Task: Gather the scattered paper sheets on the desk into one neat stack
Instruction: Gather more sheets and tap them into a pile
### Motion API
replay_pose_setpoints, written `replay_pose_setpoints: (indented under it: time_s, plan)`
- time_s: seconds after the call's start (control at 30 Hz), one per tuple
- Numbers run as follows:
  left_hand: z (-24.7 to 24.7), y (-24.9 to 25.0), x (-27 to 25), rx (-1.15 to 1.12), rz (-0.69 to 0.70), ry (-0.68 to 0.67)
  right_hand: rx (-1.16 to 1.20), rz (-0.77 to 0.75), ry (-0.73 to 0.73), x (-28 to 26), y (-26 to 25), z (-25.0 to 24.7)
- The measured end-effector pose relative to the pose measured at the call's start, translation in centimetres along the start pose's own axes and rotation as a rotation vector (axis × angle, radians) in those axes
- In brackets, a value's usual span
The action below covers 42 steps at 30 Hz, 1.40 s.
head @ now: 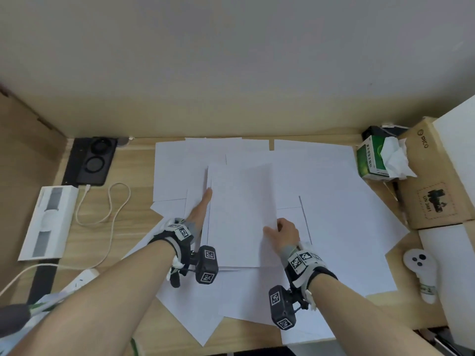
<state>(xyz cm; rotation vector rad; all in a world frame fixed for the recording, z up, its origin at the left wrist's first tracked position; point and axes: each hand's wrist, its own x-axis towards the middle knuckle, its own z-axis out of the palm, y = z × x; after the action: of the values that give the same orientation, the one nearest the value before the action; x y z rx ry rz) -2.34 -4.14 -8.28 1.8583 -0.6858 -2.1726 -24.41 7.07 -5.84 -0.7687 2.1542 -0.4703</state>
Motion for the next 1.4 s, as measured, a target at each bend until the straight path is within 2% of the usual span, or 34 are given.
replay_pose_setpoints:
  time_s: [0.13, 0.27, 0.33, 0.47, 0.57, 0.67, 0.8, 0.87, 0.97, 1.1, 1.2, 1.3, 1.4]
  plan:
    - [0.6, 0.4, -3.7, 0.200, 0.199, 0.065, -0.105, -0.029, -0.076, -0.1, -0.6, 0.7]
    - [0.3, 0.4, -4.1, 0.278, 0.279, 0.156, -0.149, -0.096, -0.005, 0.9, -1.4, 0.1]
    - [-0.3, 0.6, -4.2, 0.249, 0.272, 0.145, -0.101, -0.116, 0.027, 1.3, -1.9, 0.0]
    - [-1.3, 1.6, -4.9, 0.225, 0.227, 0.126, 0.233, 0.001, 0.008, 0.5, -4.8, 0.1]
    - [-1.7, 2.5, -5.5, 0.244, 0.205, 0.073, 0.315, 0.038, -0.138, 1.2, -6.4, -0.3]
    - [-1.9, 3.2, -5.9, 0.210, 0.224, 0.027, 0.334, 0.017, -0.091, 2.5, -6.8, -0.5]
    - [-3.9, 4.2, -4.5, 0.213, 0.241, 0.321, 0.203, -0.036, 0.131, 4.3, -6.2, -1.2]
    - [-4.8, 4.4, -3.5, 0.366, 0.161, 0.413, 0.165, -0.025, 0.195, 5.1, -5.5, -1.6]
    - [-4.2, 4.1, -3.0, 0.572, 0.066, 0.426, 0.136, 0.004, 0.234, 5.8, -4.4, -2.3]
    - [-2.7, 3.6, -2.2, 0.859, 0.100, 0.526, 0.154, 0.034, 0.224, 6.2, -3.1, -3.0]
    - [-3.1, 3.4, -1.4, 0.975, 0.058, 0.515, 0.160, 0.040, 0.204, 6.1, -2.6, -3.1]
    - [-3.2, 3.1, -1.5, 0.946, 0.100, 0.448, 0.165, 0.035, 0.213, 5.9, -1.7, -3.5]
    - [-4.2, 3.1, -2.1, 0.809, 0.231, 0.491, 0.172, 0.034, 0.199, 5.6, -1.1, -3.8]
